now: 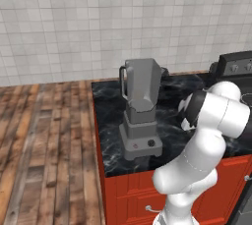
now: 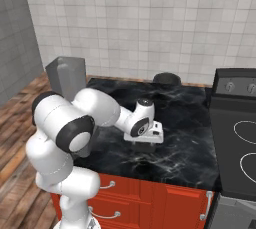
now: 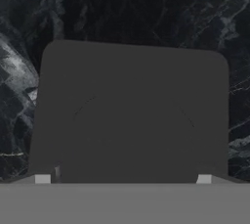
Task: Open the blender lid, put the tangerine in the blender, close the lid, and start the blender.
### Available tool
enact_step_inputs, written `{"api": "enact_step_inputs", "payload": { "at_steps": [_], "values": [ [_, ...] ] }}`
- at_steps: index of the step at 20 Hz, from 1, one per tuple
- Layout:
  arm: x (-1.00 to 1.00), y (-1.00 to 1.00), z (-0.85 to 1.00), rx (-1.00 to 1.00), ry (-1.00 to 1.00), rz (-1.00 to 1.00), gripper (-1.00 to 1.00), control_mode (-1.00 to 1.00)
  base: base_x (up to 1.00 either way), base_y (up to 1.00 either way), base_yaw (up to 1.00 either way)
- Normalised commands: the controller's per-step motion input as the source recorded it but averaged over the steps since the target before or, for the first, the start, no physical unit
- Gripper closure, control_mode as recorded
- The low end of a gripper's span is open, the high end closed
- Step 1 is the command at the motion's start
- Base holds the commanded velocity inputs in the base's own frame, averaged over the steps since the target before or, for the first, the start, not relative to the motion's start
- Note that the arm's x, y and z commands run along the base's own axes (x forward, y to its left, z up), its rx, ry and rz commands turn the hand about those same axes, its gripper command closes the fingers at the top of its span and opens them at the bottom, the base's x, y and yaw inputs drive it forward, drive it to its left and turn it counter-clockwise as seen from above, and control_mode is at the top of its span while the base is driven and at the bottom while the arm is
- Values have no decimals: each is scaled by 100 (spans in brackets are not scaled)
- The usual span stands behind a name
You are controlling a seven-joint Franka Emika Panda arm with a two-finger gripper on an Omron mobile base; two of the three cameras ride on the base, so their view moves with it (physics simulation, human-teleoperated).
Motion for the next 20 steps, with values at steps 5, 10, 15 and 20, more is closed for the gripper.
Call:
{"api": "enact_step_inputs", "payload": {
  "at_steps": [5,10,15,20],
  "values": [
    [17,13,-13,0,3,0,100,-100,0,0,0],
    [15,23,-3,0,1,0,100,-100,0,0,0],
    [-2,4,43,0,-3,5,100,-100,0,0,0],
    [-23,0,96,0,-14,7,100,-100,0,0,0]
  ]
}}
